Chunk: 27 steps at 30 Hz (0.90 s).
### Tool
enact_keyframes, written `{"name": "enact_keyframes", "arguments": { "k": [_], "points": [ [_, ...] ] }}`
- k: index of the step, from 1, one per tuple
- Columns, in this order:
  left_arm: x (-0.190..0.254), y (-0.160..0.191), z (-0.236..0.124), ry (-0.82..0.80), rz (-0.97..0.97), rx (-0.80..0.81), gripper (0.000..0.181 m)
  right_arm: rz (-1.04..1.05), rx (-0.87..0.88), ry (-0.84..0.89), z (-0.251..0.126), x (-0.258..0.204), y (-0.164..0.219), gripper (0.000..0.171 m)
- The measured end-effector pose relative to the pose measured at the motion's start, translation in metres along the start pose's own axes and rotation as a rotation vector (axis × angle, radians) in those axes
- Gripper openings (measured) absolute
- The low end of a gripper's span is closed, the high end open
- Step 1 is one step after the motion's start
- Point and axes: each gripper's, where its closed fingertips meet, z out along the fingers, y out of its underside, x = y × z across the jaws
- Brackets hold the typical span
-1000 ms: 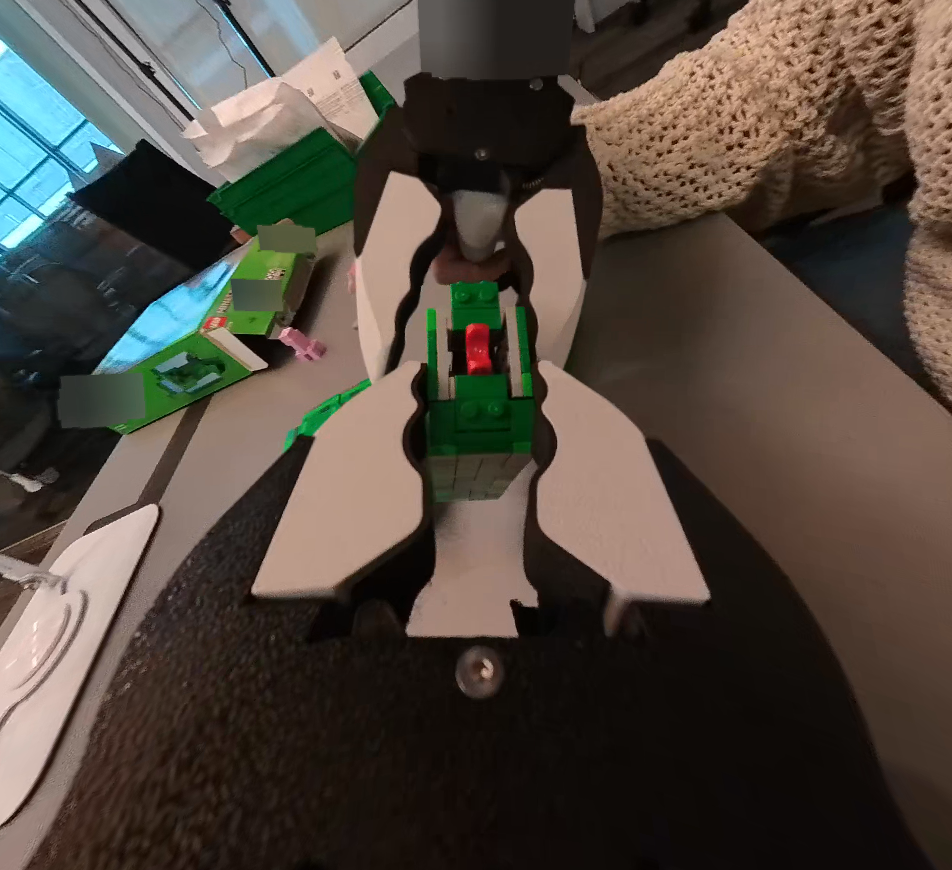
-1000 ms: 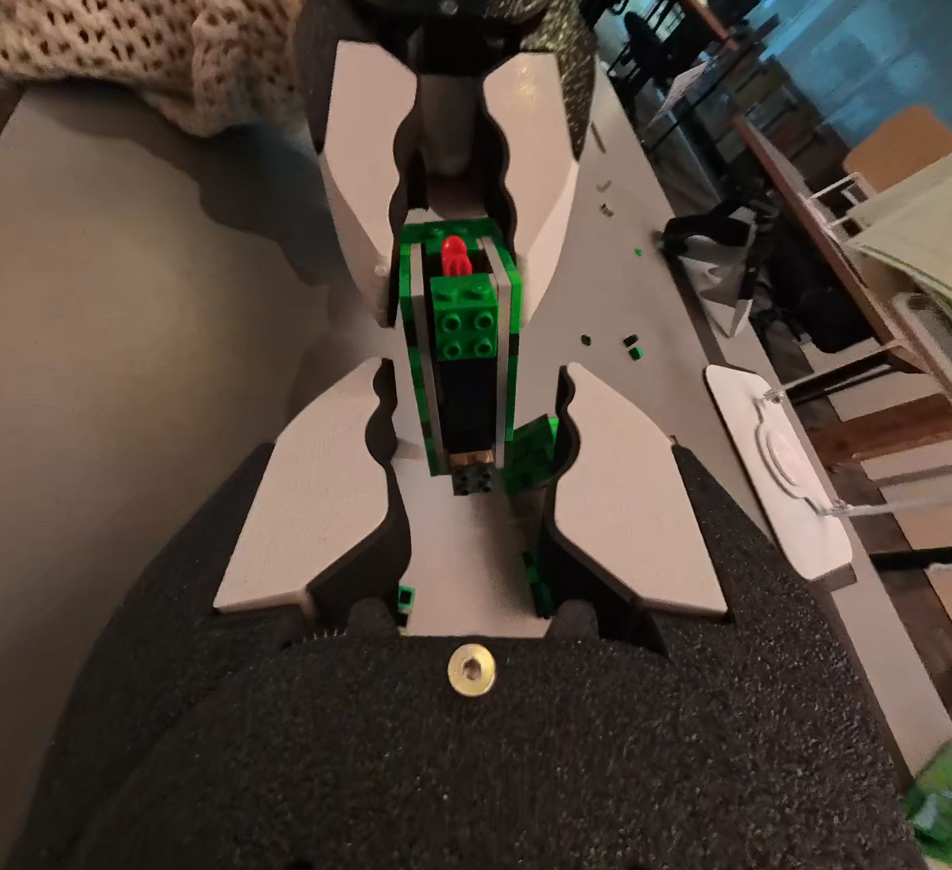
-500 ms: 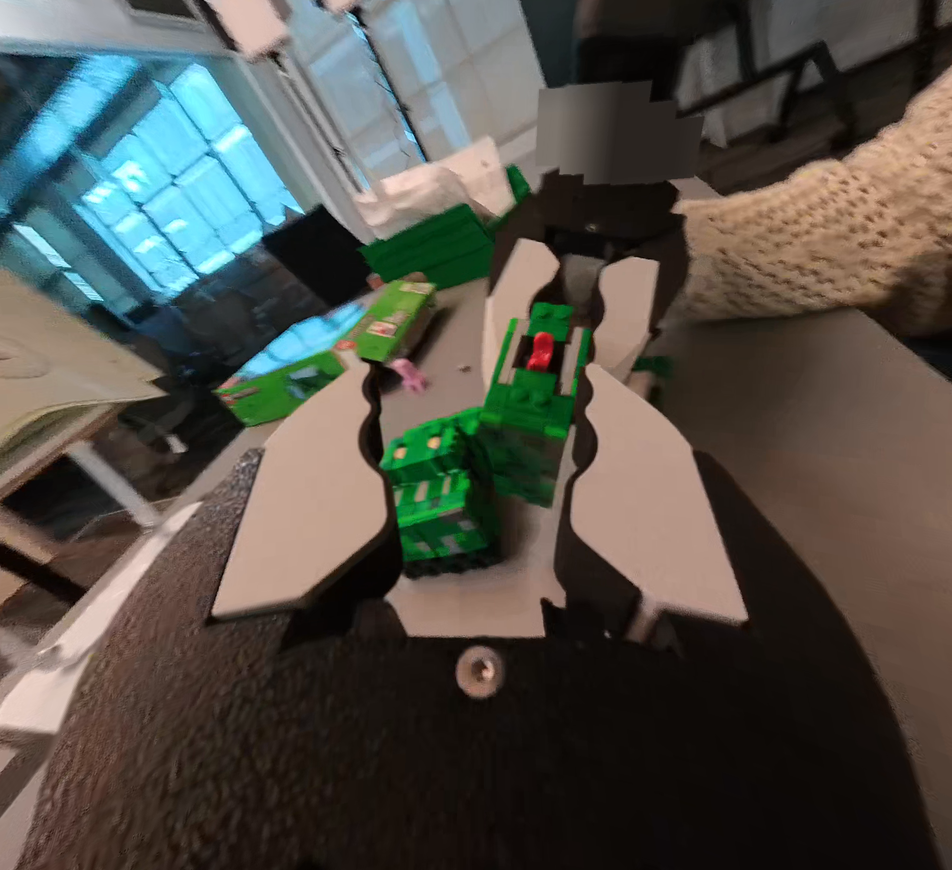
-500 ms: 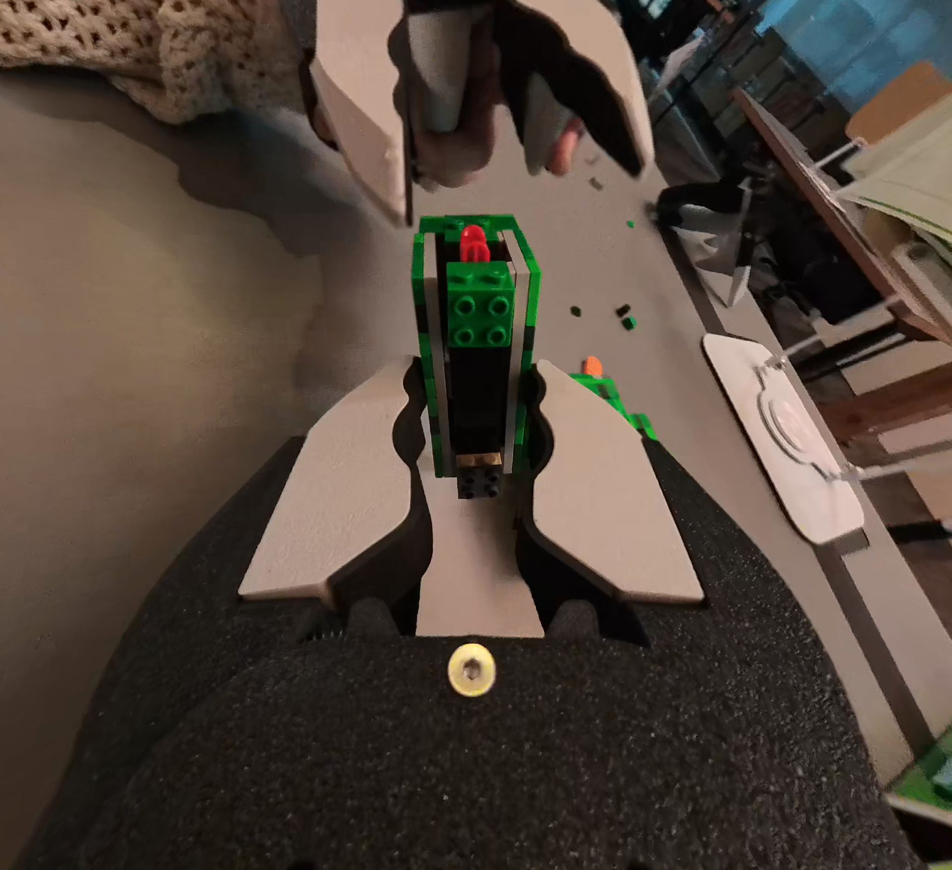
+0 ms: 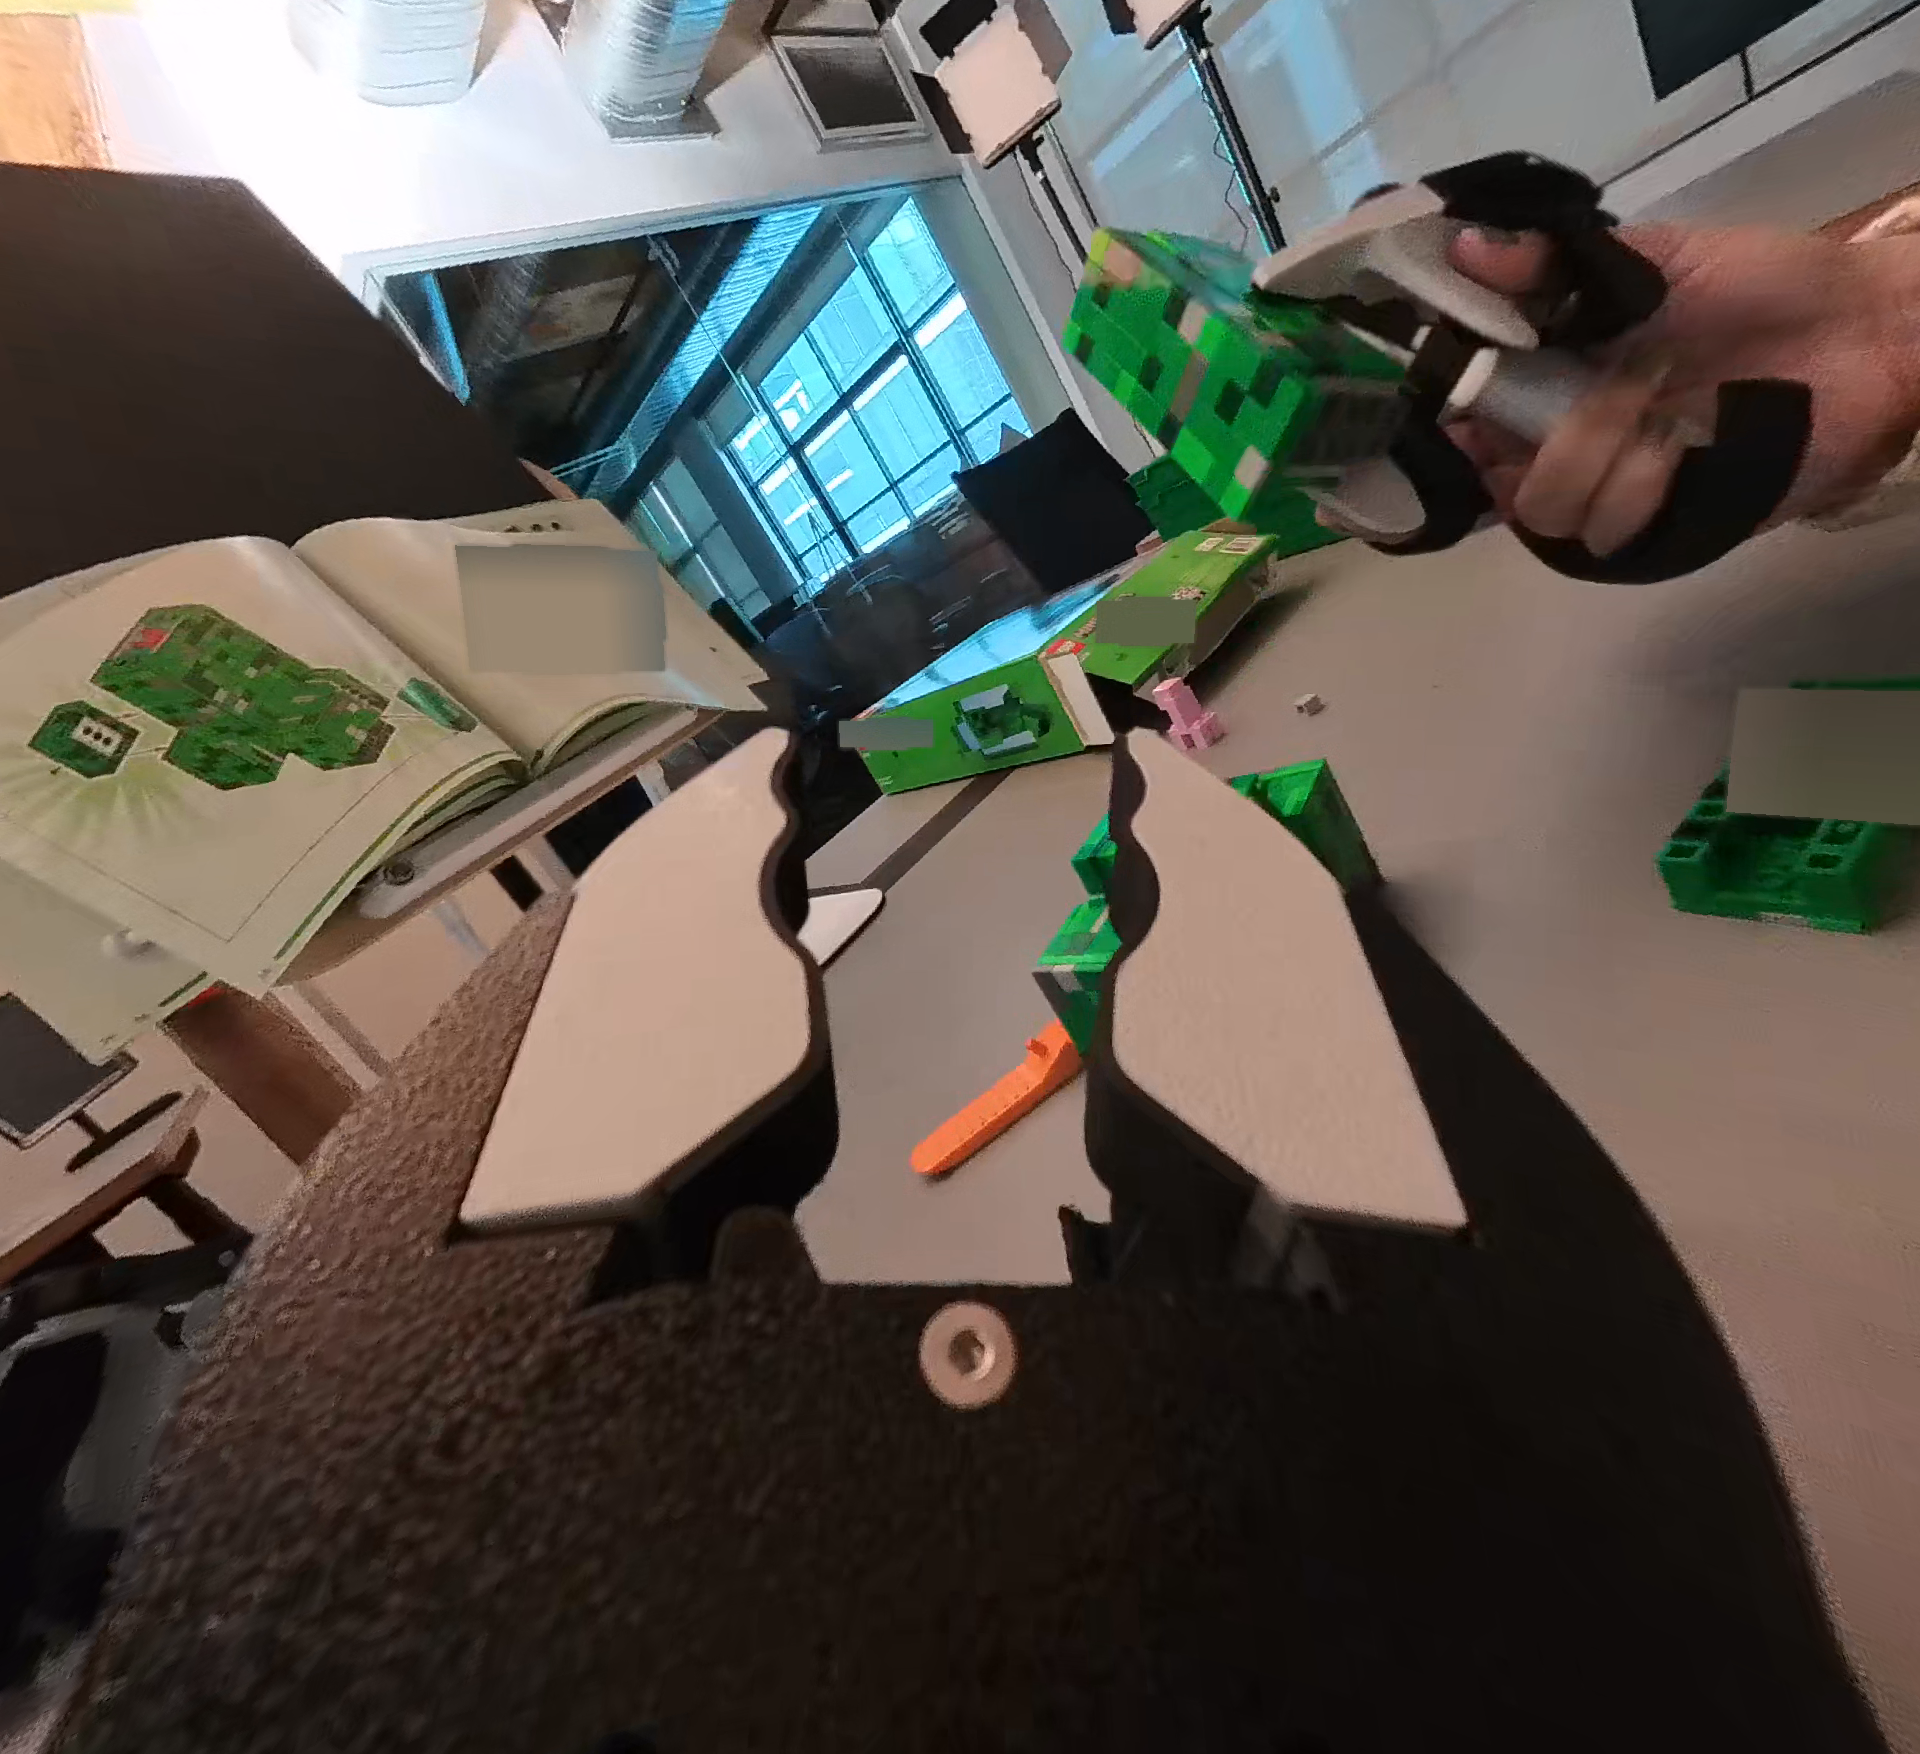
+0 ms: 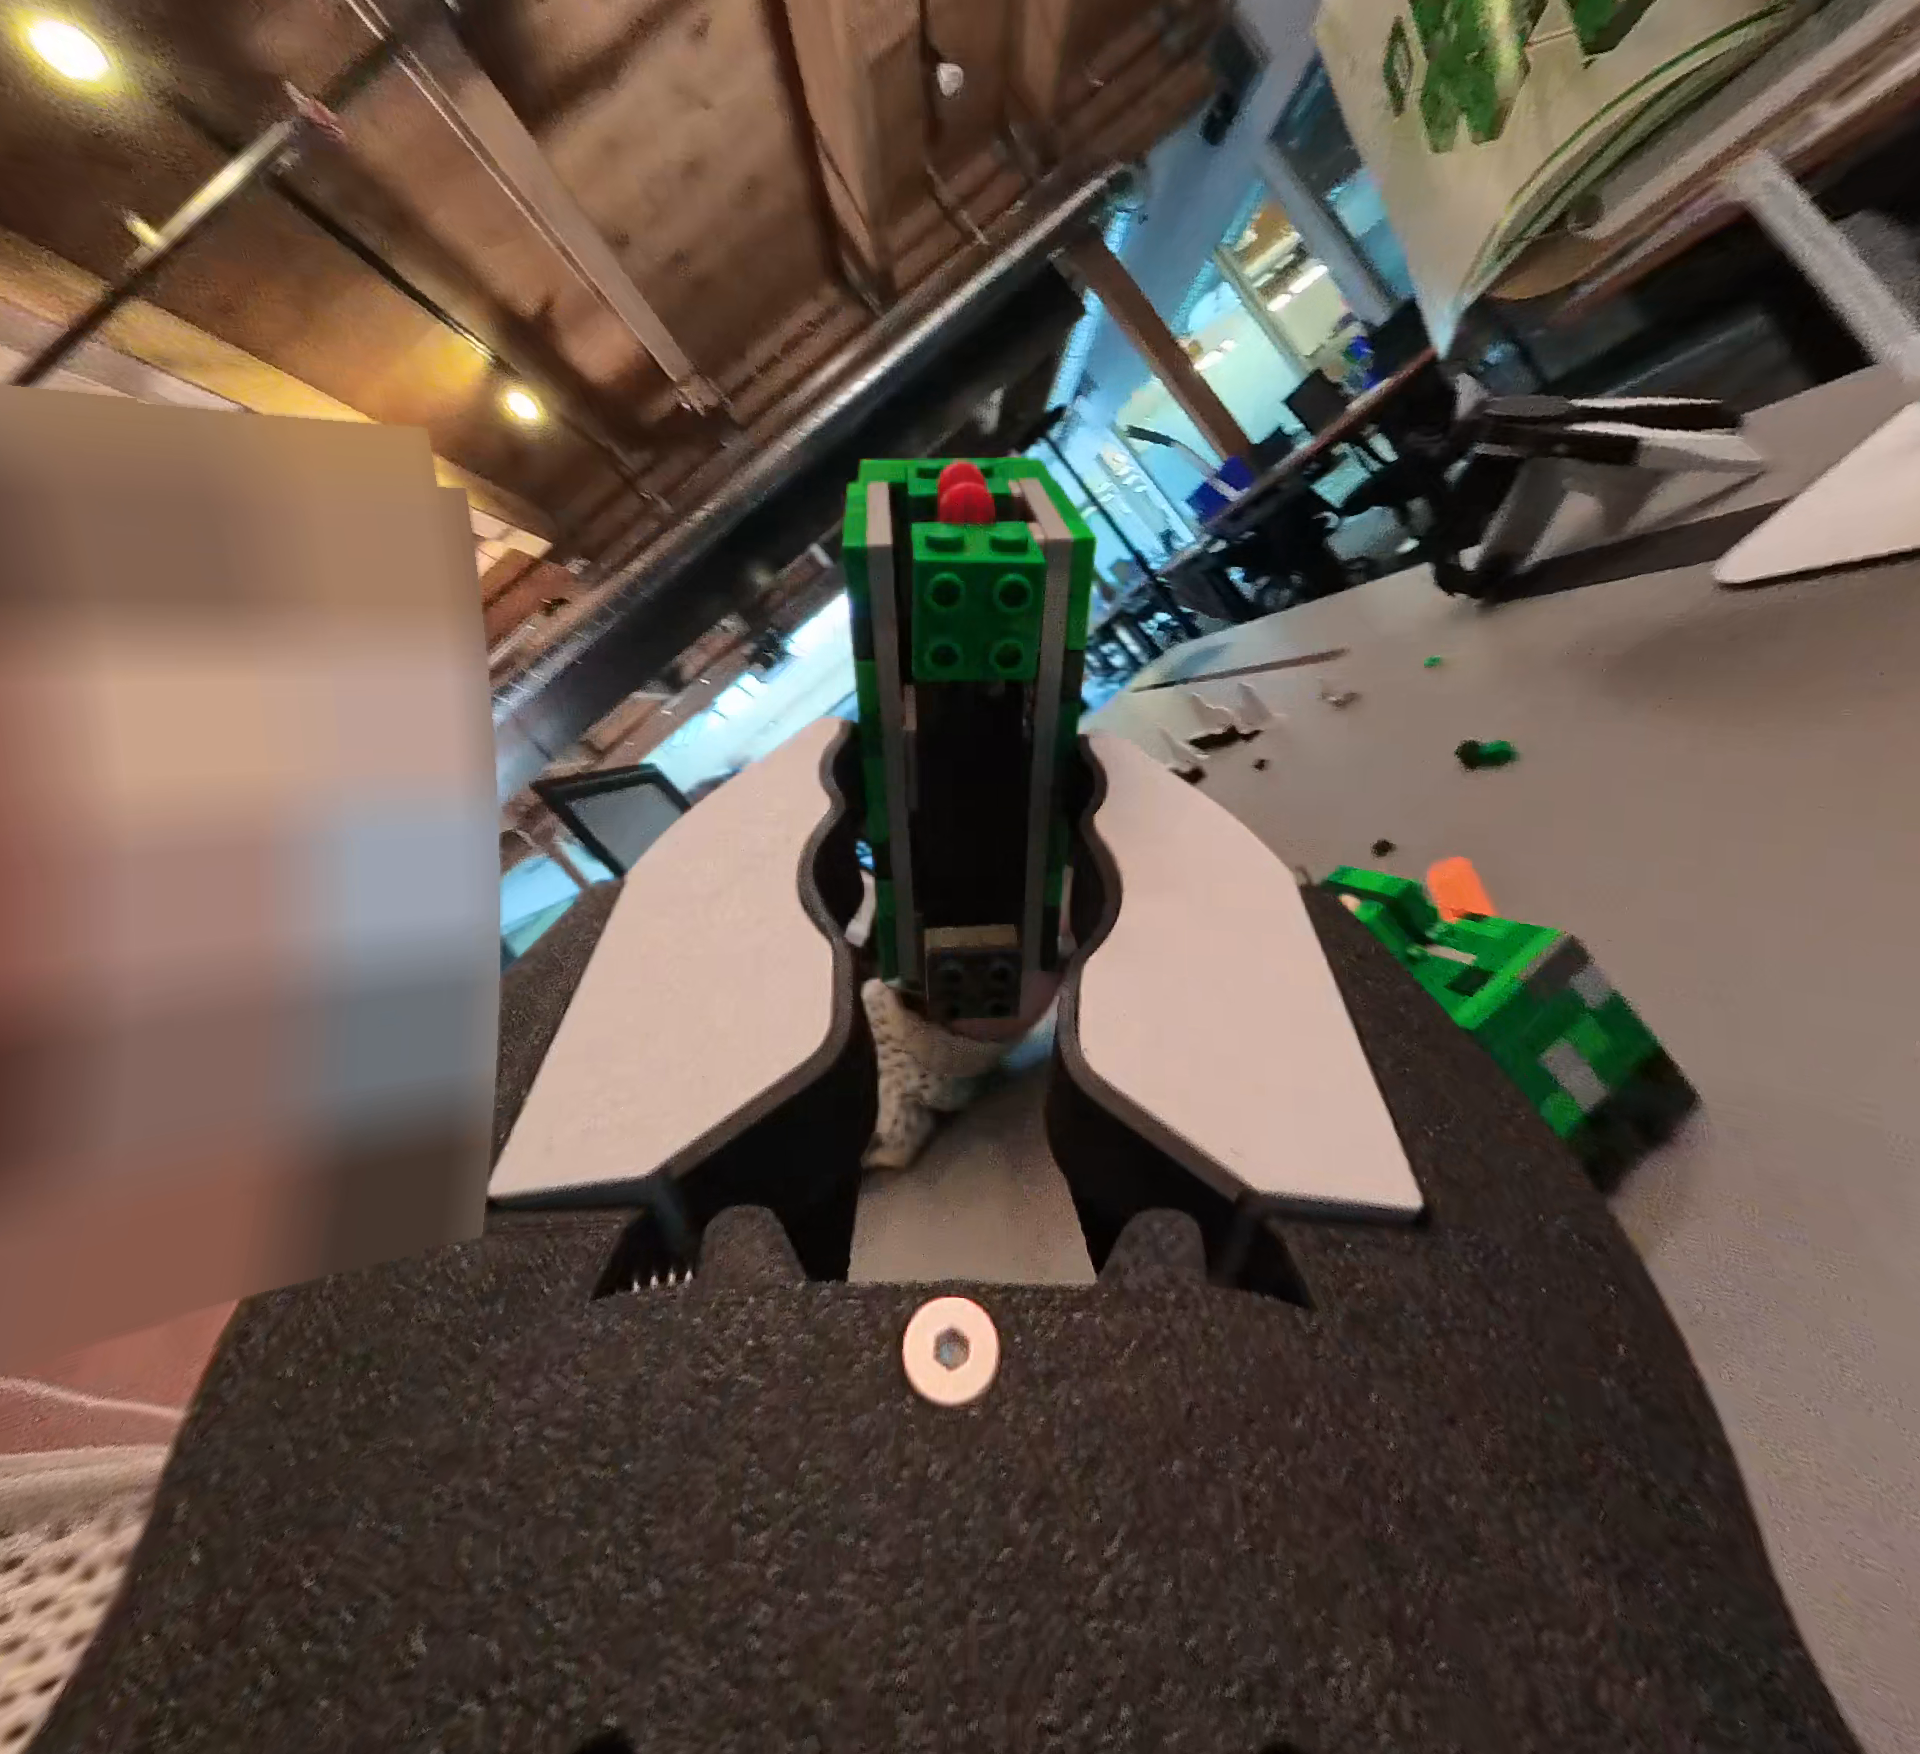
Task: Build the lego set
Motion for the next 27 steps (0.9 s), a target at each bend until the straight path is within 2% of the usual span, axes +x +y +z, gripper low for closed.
{"name": "enact_keyframes", "arguments": {
  "k": [5, 9, 17, 22, 27],
  "points": [
    [0.006, 0.000, 0.001, 0.001, 0.055, -0.011, 0.056, 0.258, 0.131, -0.224, 0.000, -0.021, -0.012, 0.038],
    [0.013, 0.005, 0.002, 0.031, 0.047, -0.024, 0.056, 0.416, 0.269, -0.266, -0.008, -0.016, -0.025, 0.037],
    [0.019, 0.009, 0.002, 0.057, 0.041, -0.040, 0.053, 0.467, 0.415, -0.272, -0.024, -0.007, -0.041, 0.037],
    [0.023, 0.008, 0.001, 0.070, 0.050, -0.041, 0.051, 0.495, 0.510, -0.333, -0.035, -0.010, -0.053, 0.037],
    [0.024, 0.009, 0.001, 0.073, 0.046, -0.043, 0.050, 0.489, 0.537, -0.353, -0.039, -0.012, -0.058, 0.037]
  ]
}}
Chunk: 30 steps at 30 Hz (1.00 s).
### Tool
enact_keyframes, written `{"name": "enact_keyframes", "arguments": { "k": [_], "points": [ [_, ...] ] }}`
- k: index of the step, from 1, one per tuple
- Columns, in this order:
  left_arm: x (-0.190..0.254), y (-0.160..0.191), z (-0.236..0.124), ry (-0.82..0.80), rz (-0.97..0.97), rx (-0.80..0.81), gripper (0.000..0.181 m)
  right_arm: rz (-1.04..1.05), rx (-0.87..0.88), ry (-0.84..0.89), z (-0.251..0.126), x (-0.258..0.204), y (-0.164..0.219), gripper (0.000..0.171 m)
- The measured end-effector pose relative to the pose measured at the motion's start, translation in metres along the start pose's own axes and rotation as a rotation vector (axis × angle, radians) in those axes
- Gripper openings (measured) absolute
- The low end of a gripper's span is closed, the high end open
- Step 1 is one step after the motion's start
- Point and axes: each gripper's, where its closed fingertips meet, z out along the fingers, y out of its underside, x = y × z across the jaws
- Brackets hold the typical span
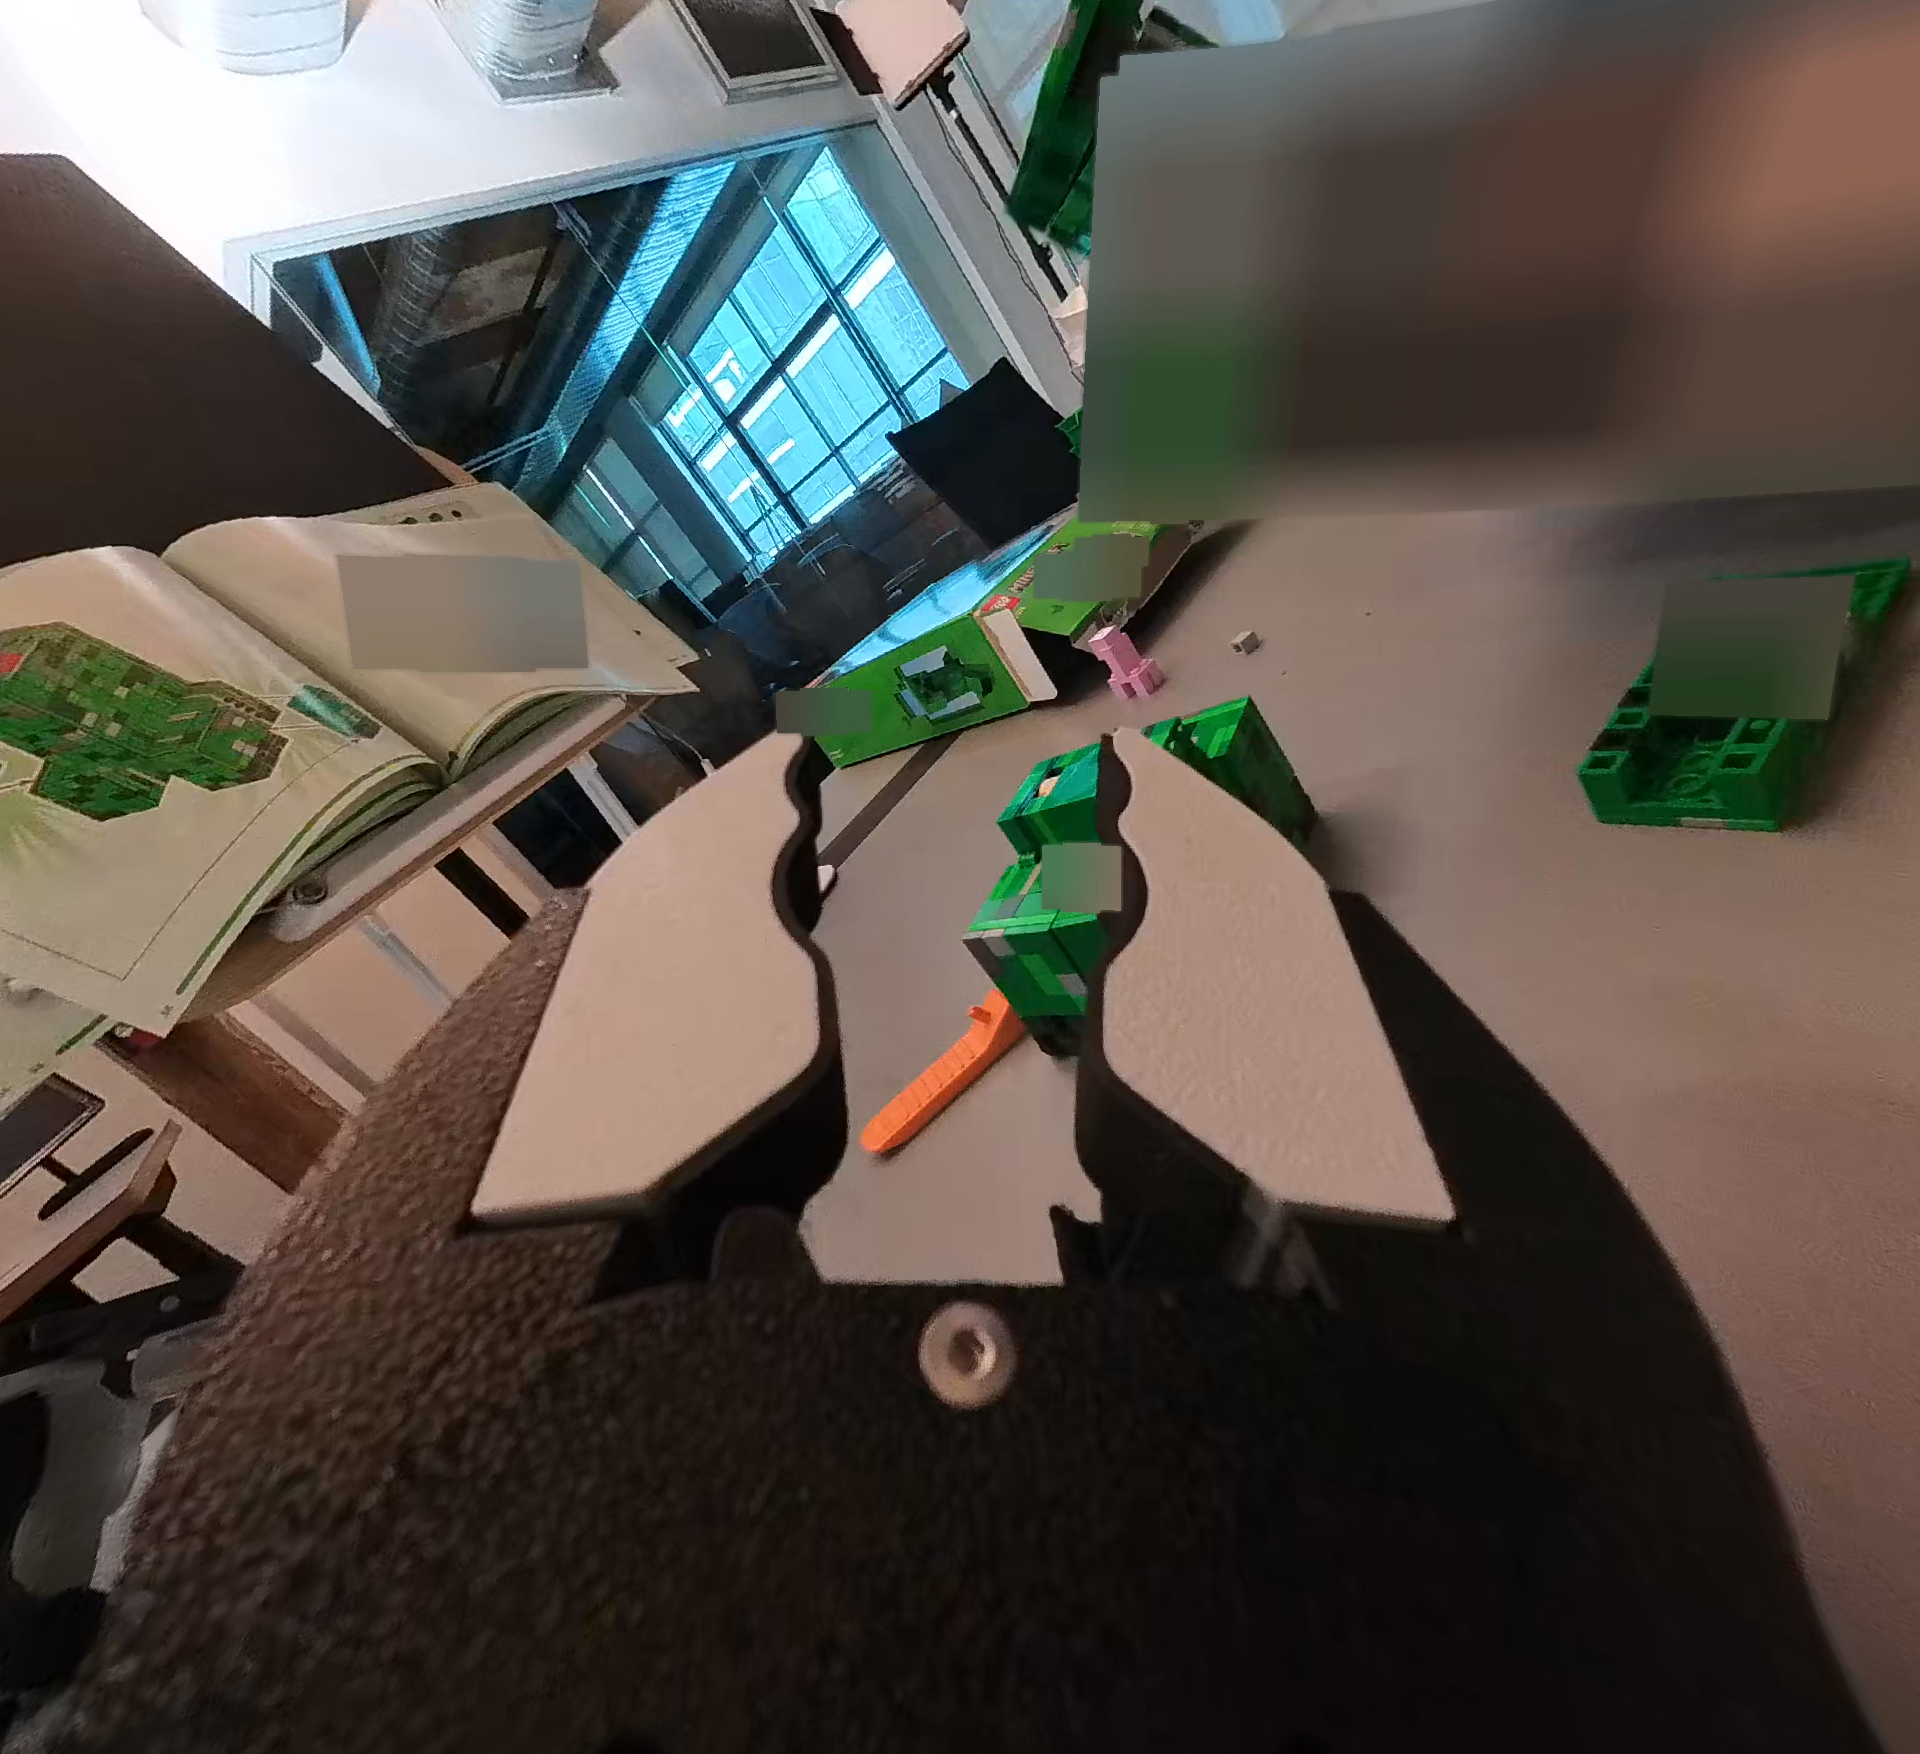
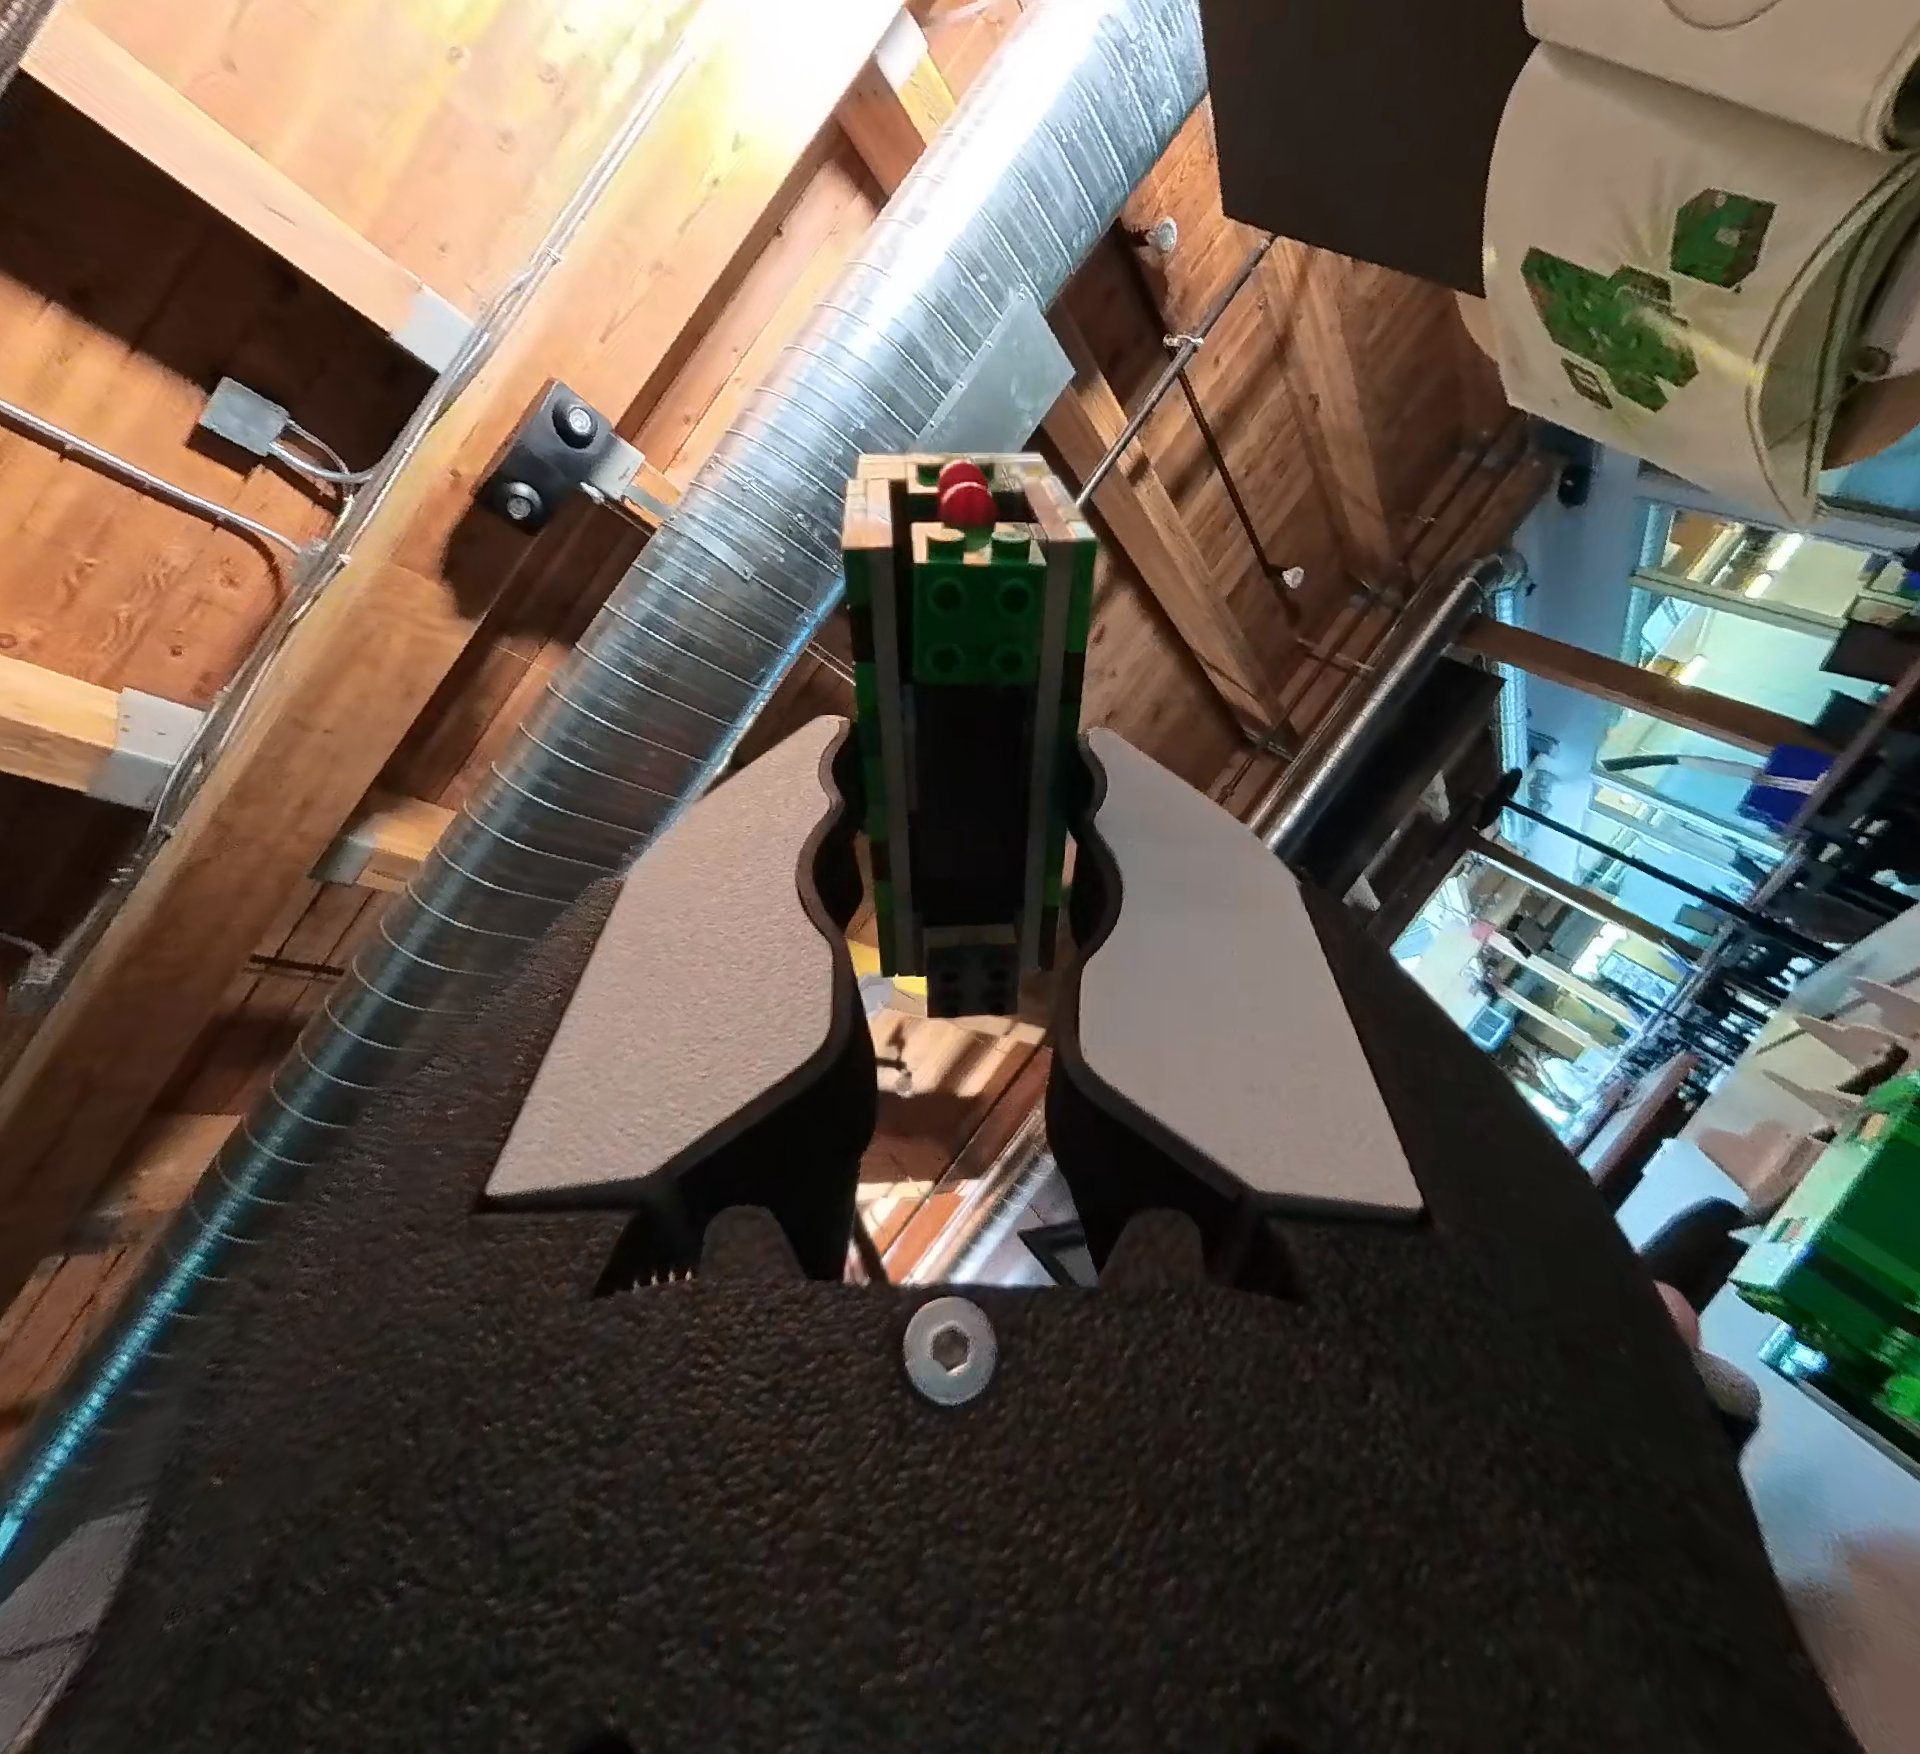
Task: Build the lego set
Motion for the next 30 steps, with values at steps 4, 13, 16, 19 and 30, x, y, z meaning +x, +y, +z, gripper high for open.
{"name": "enact_keyframes", "arguments": {
  "k": [4, 13, 16, 19, 30],
  "points": [
    [-0.0014, -0.0007, -0.0009, -0.003, -0.020, 0.006, 0.050, 0.001, 0.004, 0.004, -0.0007, 0.0001, -0.0013, 0.037],
    [0.0025, -0.0002, -0.0013, 0.015, -0.022, 0.002, 0.046, 0.025, -0.006, -0.026, 0.0004, -0.0032, 0.0002, 0.037],
    [0.0029, -0.0003, -0.0014, 0.017, -0.024, 0.002, 0.045, 0.018, -0.010, -0.021, 0.0006, -0.0028, 0.0011, 0.037],
    [0.0033, -0.0006, -0.0016, 0.019, -0.024, 0.003, 0.045, 0.018, -0.004, -0.021, -0.0002, -0.0024, 0.0000, 0.037],
    [0.0048, -0.0007, -0.0016, 0.028, -0.024, 0.004, 0.043, 0.036, -0.034, -0.036, 0.0019, -0.0035, 0.0052, 0.037]
  ]
}}
